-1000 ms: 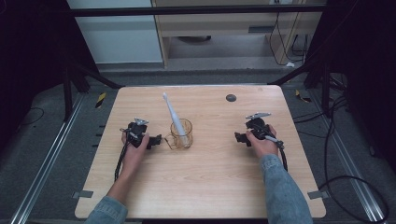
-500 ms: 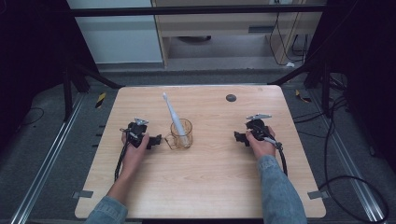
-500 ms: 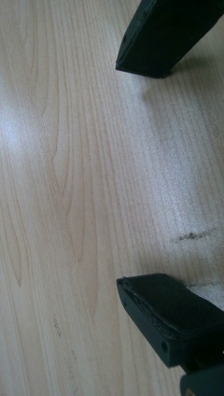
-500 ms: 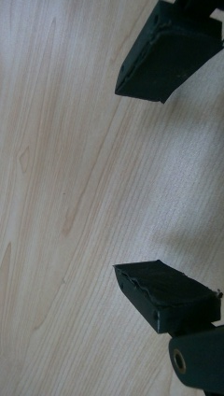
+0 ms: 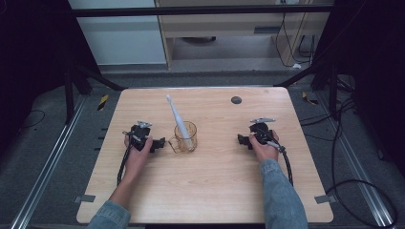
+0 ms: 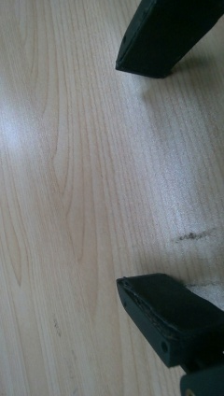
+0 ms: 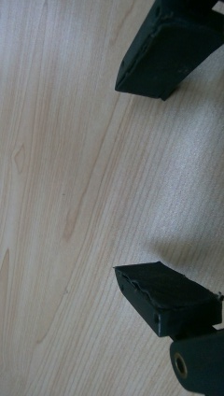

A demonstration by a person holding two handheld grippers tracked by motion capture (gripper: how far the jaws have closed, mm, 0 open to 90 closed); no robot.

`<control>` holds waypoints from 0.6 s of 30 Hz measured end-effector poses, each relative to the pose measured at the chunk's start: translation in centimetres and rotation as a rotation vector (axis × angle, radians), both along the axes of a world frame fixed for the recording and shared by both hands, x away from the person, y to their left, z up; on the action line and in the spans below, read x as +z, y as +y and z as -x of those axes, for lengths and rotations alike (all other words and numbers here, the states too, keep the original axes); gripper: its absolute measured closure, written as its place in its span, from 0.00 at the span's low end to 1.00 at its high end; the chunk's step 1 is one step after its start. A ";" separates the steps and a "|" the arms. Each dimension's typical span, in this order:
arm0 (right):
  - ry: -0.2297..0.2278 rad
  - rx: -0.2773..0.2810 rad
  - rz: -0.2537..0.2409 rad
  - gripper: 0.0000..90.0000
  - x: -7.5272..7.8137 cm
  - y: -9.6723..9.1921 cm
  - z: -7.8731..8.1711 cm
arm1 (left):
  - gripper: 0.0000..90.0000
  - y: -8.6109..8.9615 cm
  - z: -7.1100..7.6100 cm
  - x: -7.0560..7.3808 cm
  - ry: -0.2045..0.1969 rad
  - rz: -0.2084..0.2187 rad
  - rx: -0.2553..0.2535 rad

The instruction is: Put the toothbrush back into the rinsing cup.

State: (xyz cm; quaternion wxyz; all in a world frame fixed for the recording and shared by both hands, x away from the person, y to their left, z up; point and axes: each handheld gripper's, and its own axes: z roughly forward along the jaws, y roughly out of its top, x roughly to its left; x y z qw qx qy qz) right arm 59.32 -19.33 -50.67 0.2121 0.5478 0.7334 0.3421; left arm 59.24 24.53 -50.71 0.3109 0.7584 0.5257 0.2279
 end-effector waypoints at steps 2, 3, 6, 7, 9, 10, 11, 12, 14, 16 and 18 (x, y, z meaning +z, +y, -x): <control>-0.001 -0.004 0.001 0.10 0.0 0.1 0.0 | 0.00 0.0 0.0 0.0 0.000 0.000 0.000; -0.001 -0.004 0.001 0.10 0.0 0.1 0.0 | 0.00 0.0 0.0 0.0 0.000 0.000 0.000; -0.009 -0.007 0.008 0.09 -0.1 0.2 0.0 | 0.00 0.0 0.0 0.0 0.000 0.000 0.000; -0.012 -0.008 0.009 0.09 -0.2 0.2 0.0 | 0.00 0.0 0.0 0.0 0.000 0.000 0.000; -0.022 -0.012 0.018 0.08 -0.3 0.3 -0.1 | 0.00 0.0 0.0 0.0 0.000 0.000 0.000; -0.022 -0.012 0.018 0.08 -0.3 0.3 -0.1 | 0.00 0.0 0.0 0.0 0.000 0.000 0.000; -0.021 -0.013 0.020 0.08 -0.3 0.4 -0.1 | 0.00 0.0 0.0 0.0 0.000 0.000 0.000; -0.020 -0.012 0.025 0.08 -0.3 0.4 -0.1 | 0.00 0.0 0.0 0.0 0.000 -0.001 0.000; -0.018 -0.012 0.029 0.08 -0.3 0.5 -0.1 | 0.00 0.0 0.0 0.0 0.000 0.000 0.000; -0.022 -0.003 0.063 0.07 -0.3 0.7 -0.1 | 0.00 0.0 0.0 0.0 0.000 -0.002 0.001; -0.015 -0.003 0.062 0.06 -0.3 0.8 0.0 | 0.00 0.0 0.0 0.0 -0.001 0.000 0.000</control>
